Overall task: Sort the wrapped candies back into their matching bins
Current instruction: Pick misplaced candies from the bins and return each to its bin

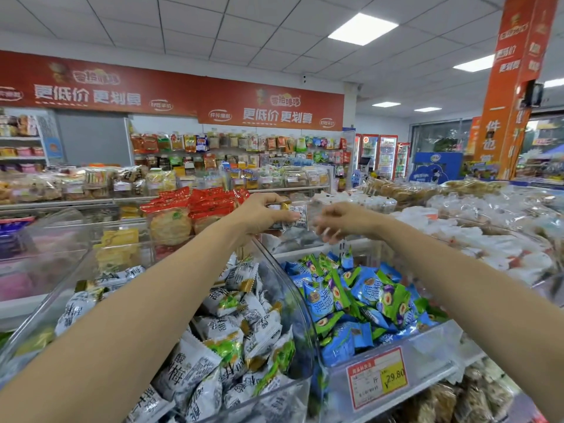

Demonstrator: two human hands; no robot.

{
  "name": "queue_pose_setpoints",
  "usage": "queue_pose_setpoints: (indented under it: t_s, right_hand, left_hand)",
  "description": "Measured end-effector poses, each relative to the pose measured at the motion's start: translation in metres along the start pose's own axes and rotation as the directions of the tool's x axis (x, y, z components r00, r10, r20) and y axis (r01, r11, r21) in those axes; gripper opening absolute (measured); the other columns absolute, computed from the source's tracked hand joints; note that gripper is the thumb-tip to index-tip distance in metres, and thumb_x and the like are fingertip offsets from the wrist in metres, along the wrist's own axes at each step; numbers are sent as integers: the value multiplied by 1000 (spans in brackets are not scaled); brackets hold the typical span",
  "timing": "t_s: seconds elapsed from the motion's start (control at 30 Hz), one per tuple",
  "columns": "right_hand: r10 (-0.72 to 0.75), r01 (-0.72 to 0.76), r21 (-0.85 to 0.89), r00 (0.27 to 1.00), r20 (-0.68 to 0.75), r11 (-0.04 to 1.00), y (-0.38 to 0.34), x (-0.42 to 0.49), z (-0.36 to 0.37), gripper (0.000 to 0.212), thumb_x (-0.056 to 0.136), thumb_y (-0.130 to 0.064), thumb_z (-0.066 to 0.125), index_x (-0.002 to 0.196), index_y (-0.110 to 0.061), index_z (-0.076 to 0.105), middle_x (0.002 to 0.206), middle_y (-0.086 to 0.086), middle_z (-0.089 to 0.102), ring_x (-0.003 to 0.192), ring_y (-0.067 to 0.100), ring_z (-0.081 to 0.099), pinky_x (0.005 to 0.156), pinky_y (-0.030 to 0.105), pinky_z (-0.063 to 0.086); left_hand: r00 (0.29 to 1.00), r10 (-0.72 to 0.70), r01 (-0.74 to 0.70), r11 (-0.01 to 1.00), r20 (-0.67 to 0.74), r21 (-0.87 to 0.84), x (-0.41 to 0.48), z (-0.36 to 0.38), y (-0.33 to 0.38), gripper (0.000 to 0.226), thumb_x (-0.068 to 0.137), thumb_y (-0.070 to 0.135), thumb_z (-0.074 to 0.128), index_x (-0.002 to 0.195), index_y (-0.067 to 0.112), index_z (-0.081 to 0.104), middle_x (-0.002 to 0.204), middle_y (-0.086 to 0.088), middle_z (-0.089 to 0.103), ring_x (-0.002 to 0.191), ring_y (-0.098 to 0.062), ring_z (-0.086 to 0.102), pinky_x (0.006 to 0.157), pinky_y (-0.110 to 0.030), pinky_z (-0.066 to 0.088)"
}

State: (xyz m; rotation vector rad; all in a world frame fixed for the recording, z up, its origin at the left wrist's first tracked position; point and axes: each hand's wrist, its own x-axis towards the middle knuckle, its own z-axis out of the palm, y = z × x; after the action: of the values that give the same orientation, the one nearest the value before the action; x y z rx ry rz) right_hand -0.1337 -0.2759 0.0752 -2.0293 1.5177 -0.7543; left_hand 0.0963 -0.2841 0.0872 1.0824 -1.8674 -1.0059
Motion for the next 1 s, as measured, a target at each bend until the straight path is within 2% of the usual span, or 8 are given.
queue_pose_setpoints:
  t_s: [0.07, 0.17, 0.33, 0.47, 0.63, 0.73, 0.87, 1.0]
  right_hand:
    - [88, -66, -275, 994, 67, 959, 16, 6, 6, 17, 93, -18, 60, 107, -8, 61, 103, 11, 66, 94, 26, 66, 80, 28, 57]
    - [173, -94, -469, 976, 129, 878, 24, 9, 15, 30, 84, -17, 72, 113, -14, 64, 96, -6, 61, 89, 14, 61, 74, 20, 49]
    - [148, -53, -546, 980, 132, 836, 27, 14, 23, 14, 80, -12, 75, 88, -12, 64, 87, 0, 63, 77, 13, 58, 63, 17, 44]
    - [65, -22, -370, 993, 102, 929, 17, 10, 5, 11, 86, -9, 67, 79, -13, 59, 84, 0, 65, 71, 8, 59, 65, 16, 47]
    - [-83, 82, 54, 996, 20, 995, -8, -4, -25, 8, 91, -3, 60, 86, -6, 54, 69, 0, 67, 72, 18, 68, 71, 27, 57]
    - [-145, 137, 162, 989, 39, 977, -21, -13, -29, 10, 92, -3, 60, 84, -8, 55, 64, -2, 66, 76, 25, 68, 80, 35, 57]
    - [-191, 180, 203, 981, 33, 962, -27, -19, -27, 7, 94, -5, 58, 88, -6, 53, 76, 10, 64, 80, 27, 69, 79, 34, 58]
    - [-256, 246, 254, 967, 4, 935, -49, -13, -23, 7, 95, -12, 58, 89, -8, 56, 79, 8, 66, 79, 24, 65, 78, 33, 57]
  left_hand:
    - [1000, 12, -12, 999, -7, 30, -1, 0, -1, 66, 70, 40, 82, 125, 10, 61, 151, -4, 41, 133, -25, 42, 101, -35, 32]
    - [999, 26, -27, 998, 21, 63, -5, 1, 2, 78, 60, 52, 84, 123, 11, 62, 146, -6, 47, 126, -26, 50, 106, -44, 41]
    - [1000, 22, -23, 997, 16, 78, -6, 4, 4, 44, 71, 41, 82, 102, 14, 65, 141, -8, 52, 113, -24, 58, 99, -47, 50]
    - [999, 3, -6, 997, 32, 78, -8, 7, 6, 37, 73, 38, 81, 99, 18, 65, 138, -16, 54, 119, -35, 58, 87, -35, 52]
    - [1000, -5, 5, 997, 2, 73, -10, 10, 11, 39, 83, 27, 74, 115, 7, 61, 120, -8, 60, 74, -13, 61, 54, -19, 52]
    - [999, -36, 38, 995, -28, 90, -12, 9, 14, 39, 86, 27, 72, 119, 11, 61, 105, 2, 62, 79, -12, 59, 68, -24, 55]
    - [998, -41, 47, 991, -50, 127, -25, 5, 28, 49, 86, 27, 71, 131, 15, 56, 150, -5, 39, 117, -19, 47, 87, -20, 40]
    - [997, -60, 65, 987, -44, 144, -51, -27, 52, 44, 85, 23, 71, 126, 12, 61, 120, 3, 58, 81, -9, 57, 51, -12, 50]
